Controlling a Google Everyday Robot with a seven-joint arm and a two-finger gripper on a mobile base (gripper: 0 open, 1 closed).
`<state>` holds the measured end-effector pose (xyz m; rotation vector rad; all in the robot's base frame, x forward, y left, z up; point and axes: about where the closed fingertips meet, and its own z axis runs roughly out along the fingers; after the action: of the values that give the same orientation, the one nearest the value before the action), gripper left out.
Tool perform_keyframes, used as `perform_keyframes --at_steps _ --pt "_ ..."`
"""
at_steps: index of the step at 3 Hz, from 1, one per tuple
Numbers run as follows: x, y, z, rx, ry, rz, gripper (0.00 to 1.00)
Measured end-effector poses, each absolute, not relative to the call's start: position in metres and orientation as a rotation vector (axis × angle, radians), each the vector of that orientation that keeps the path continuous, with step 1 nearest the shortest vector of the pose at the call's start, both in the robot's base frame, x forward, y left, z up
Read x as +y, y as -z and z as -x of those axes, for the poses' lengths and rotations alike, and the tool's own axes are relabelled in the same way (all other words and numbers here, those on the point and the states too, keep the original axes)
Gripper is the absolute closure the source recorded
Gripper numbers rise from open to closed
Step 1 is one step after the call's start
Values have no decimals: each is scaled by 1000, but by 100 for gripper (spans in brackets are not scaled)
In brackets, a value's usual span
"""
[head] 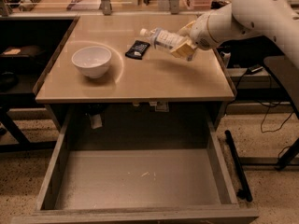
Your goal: Pick blue plastic bottle from top drawer and place on counter
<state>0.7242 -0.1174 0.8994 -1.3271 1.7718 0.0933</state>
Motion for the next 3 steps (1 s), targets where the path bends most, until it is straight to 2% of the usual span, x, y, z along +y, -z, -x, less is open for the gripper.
perform_keyframes --at_steps 3 --pt "-139 -853 -728 1853 -63 1416 100"
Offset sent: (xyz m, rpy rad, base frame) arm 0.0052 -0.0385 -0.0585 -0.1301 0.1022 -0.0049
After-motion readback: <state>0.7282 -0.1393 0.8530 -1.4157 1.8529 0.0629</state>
